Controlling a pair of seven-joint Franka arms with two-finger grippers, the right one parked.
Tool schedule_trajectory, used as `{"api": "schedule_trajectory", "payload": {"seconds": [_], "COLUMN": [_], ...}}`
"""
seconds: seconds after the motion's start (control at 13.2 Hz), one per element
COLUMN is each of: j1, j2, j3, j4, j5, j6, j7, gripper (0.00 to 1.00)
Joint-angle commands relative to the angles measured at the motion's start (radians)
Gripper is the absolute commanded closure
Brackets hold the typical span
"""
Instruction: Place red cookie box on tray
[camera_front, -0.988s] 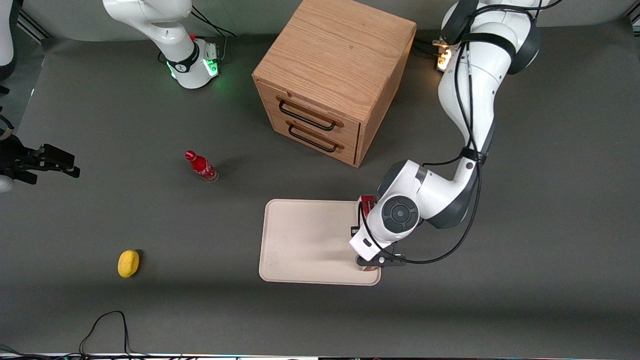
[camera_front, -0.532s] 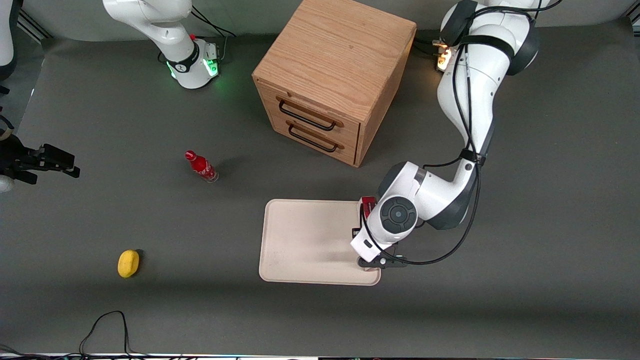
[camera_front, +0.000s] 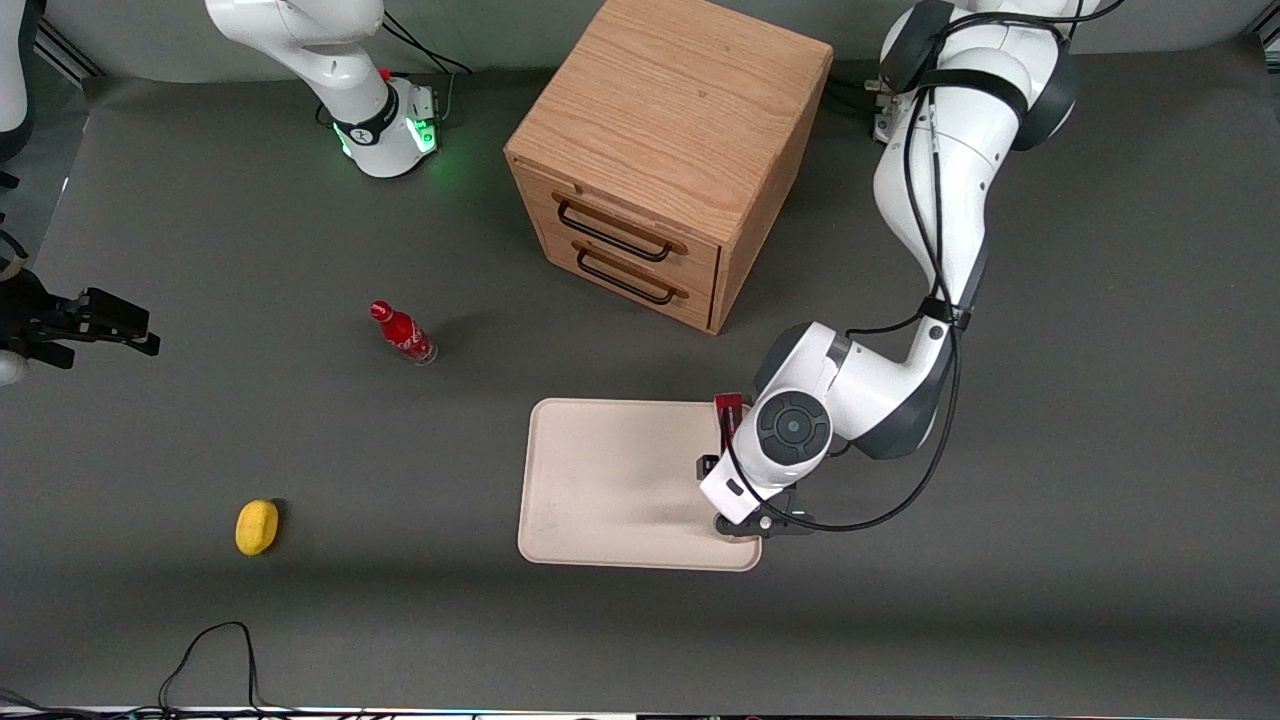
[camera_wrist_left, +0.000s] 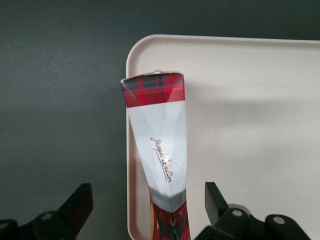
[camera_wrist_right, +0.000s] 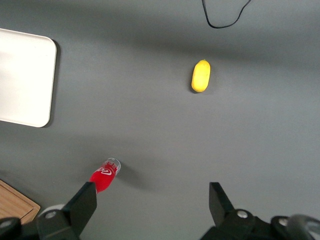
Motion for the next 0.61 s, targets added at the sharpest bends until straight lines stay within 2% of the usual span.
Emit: {"api": "schedule_trajectory", "payload": {"seconds": [0.0, 0.15, 0.23, 0.46, 0.53], "j1": [-0.009, 0.007, 0.024, 0.092, 0.125], "j2": [-0.022, -0.05, -0.091, -0.278, -0.37], "j3": [0.014, 0.011, 0.009, 0.006, 0.004], "j4": [0.016, 0.01, -0.038, -0.217, -0.321], "j5": [0.018, 0.007, 0.007, 0.0, -0.017], "j6": [-0.042, -0.079, -0.091, -0.1, -0.103], "j7": [-0.018, -0.008, -0.005, 0.08, 0.106], "gripper": [0.0, 0.0, 0.0, 0.0, 0.0]}}
